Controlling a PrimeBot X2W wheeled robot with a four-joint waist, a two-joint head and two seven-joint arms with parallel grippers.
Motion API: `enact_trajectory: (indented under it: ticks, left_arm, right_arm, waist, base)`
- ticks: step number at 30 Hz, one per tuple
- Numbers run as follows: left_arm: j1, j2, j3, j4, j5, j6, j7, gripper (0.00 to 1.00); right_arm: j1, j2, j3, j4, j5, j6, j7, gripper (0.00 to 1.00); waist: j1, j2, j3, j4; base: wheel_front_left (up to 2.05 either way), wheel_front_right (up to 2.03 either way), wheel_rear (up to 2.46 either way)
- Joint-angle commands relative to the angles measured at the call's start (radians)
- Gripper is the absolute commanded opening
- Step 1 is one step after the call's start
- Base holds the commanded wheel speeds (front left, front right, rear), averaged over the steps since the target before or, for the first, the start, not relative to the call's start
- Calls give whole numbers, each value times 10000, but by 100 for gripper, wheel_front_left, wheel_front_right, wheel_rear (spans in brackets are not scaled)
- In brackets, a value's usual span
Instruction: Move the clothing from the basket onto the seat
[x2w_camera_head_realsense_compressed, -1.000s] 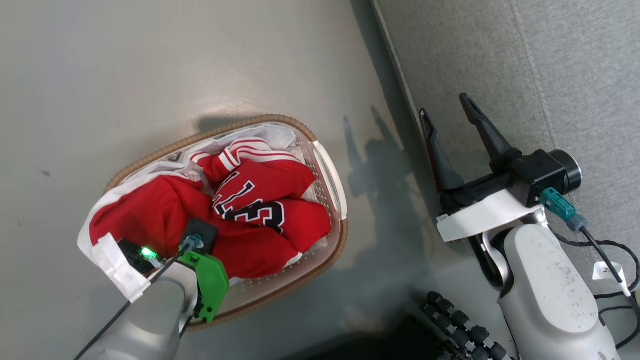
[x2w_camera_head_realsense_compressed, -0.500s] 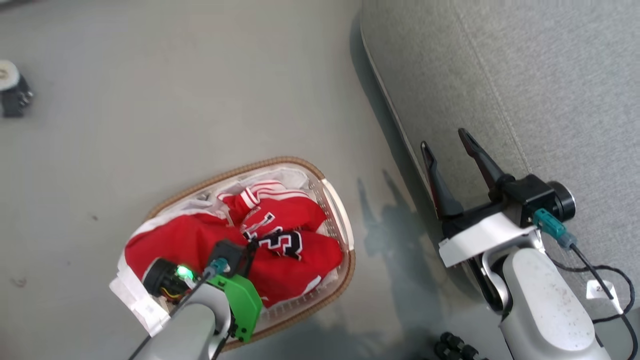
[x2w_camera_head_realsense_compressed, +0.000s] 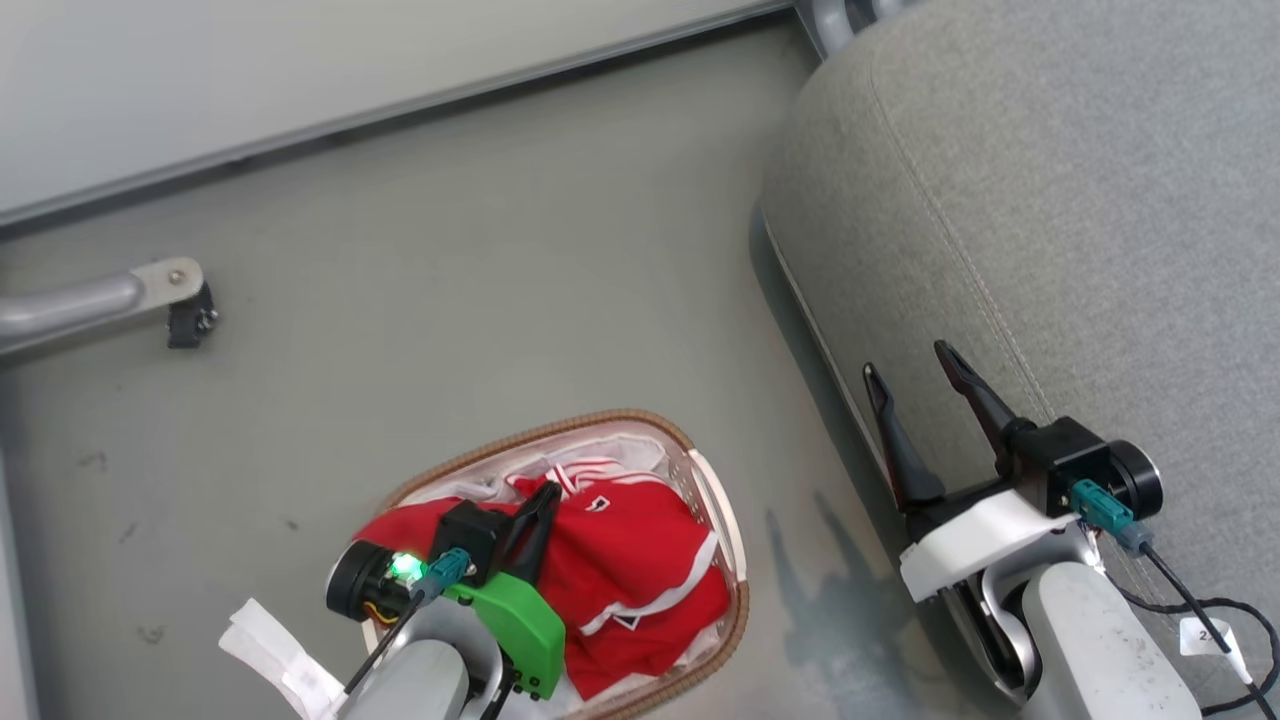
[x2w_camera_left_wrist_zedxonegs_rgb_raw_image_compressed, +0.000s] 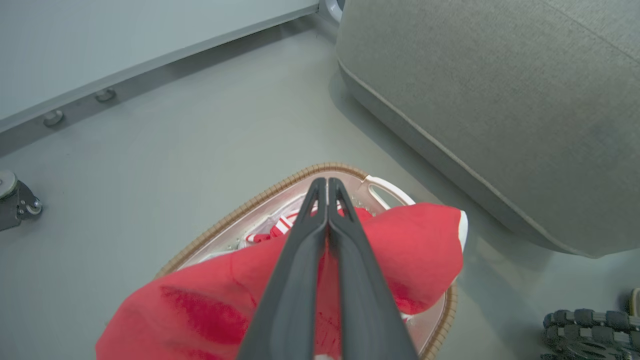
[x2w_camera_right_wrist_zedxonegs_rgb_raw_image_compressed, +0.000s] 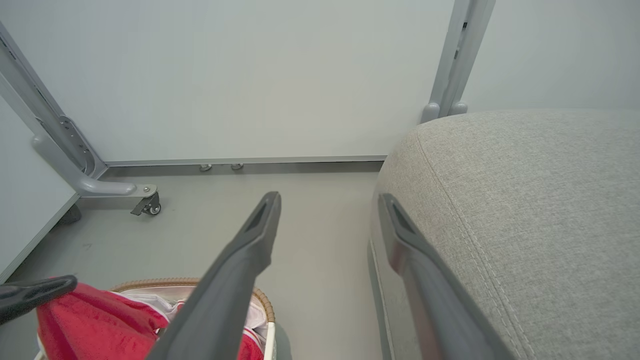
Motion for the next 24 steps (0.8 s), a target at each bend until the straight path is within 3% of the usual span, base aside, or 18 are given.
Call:
enact_trajectory:
  ticks: [1, 9, 24]
  left_arm:
    - [247, -75, 174, -295, 82, -41, -38, 0]
    - [676, -359, 836, -1779, 411, -79, -39, 0]
    - [372, -460, 1079, -4096, -48, -82, -39, 0]
  right_arm:
    - [196, -63, 1, 39, 11, -6, -44, 100]
    - [645, -103, 77, 160, 108, -7, -44, 100]
    - [1399, -116, 492, 444, 182, -7, -44, 100]
  waist:
    - [1, 0, -843, 409]
    - [1, 0, -1636, 427]
    - [1, 0, -2455, 398]
  base:
    - [0, 0, 0]
    - [0, 0, 0]
    - [0, 0, 0]
